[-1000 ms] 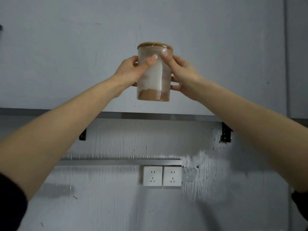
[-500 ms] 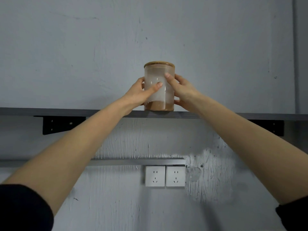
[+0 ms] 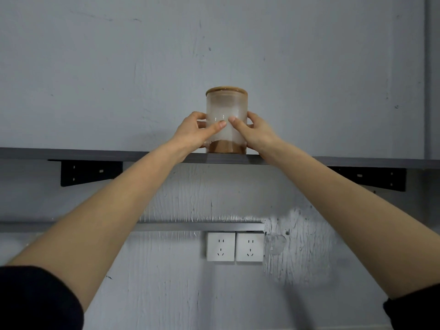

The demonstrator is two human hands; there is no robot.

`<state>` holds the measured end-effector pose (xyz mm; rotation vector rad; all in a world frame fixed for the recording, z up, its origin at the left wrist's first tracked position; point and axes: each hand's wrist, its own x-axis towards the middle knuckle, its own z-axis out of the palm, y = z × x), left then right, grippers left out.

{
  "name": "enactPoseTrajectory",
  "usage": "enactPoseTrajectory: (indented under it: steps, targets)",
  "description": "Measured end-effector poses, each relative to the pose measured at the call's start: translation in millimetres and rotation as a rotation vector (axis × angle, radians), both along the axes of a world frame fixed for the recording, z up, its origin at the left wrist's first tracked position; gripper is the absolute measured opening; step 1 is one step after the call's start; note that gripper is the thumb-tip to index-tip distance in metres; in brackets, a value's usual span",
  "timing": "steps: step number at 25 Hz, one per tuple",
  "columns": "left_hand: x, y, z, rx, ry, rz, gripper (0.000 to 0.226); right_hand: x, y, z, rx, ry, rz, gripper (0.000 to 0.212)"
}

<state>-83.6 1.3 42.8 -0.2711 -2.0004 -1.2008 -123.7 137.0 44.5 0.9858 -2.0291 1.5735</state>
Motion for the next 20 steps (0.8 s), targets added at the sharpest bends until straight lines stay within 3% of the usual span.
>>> enactPoseTrajectory:
  steps: [4, 11, 20]
  targets:
    - [3.1, 0.6, 2.1, -0.042, -0.02, 0.046, 0.063, 11.7, 6.4, 2.9, 0.063, 0.036, -0.007, 0.054]
    - [20.4, 4.9, 0.1, -0.147, 0.026, 0.14, 0.068, 22.5, 26.4, 3.1, 0.196, 0.143, -0.198, 0.074]
    - [80.1, -3.9, -51.8, -0.46, 0.259, 0.155, 0.021, 55.4, 47.2, -67.3, 0.167, 0.452, -0.111, 0.033]
